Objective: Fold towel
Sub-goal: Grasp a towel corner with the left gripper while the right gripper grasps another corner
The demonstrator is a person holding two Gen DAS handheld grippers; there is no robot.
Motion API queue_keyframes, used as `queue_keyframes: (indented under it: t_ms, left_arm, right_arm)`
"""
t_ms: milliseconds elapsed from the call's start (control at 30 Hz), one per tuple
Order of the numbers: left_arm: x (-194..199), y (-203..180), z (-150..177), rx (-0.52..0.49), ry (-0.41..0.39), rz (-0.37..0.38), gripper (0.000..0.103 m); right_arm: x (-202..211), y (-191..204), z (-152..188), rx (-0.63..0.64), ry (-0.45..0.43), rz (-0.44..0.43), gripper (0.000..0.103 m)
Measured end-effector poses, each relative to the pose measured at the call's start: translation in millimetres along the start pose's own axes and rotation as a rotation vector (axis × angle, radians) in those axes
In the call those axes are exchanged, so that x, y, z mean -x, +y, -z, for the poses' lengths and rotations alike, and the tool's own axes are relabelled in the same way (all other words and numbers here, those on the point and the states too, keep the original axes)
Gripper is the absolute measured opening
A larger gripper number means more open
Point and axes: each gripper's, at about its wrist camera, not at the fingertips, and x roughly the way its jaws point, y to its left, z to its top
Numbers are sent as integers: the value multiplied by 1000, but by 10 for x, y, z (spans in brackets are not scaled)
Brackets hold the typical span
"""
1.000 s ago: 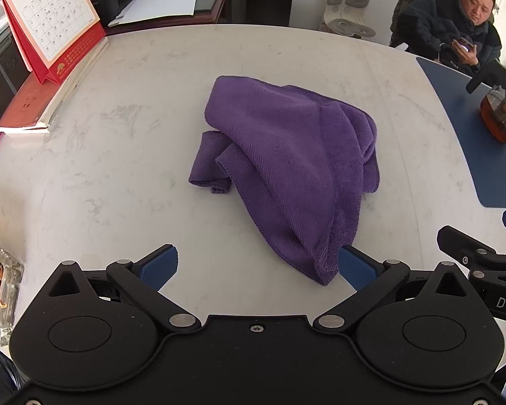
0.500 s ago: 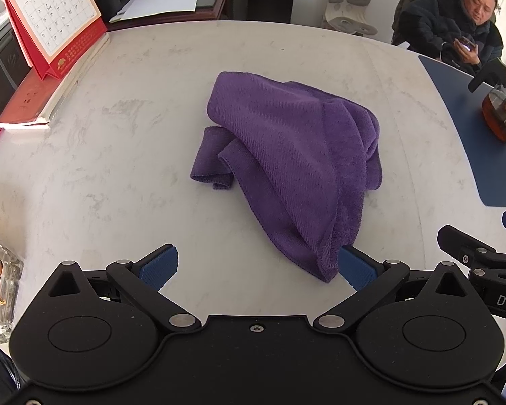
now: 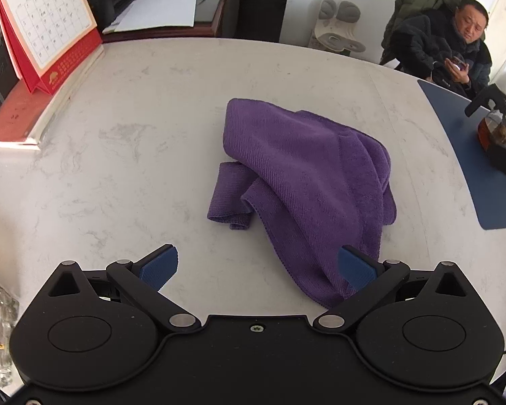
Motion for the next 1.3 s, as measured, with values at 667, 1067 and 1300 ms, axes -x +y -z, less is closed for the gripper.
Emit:
queue_keyframes:
  t_ms: [667,1067,1300]
  left_arm:
    - [-623,457,-435,5,-85,-20,103]
    - [-716,424,-362,-147,-92,79,103]
    - [-787,501,-388,-104,-71,88,97]
  right_arm:
    - [-895,515,-152,298,44,-324,103]
    - [-942,885,29,506,65,-383,103]
    - [-944,1088,154,618,81,-402,103]
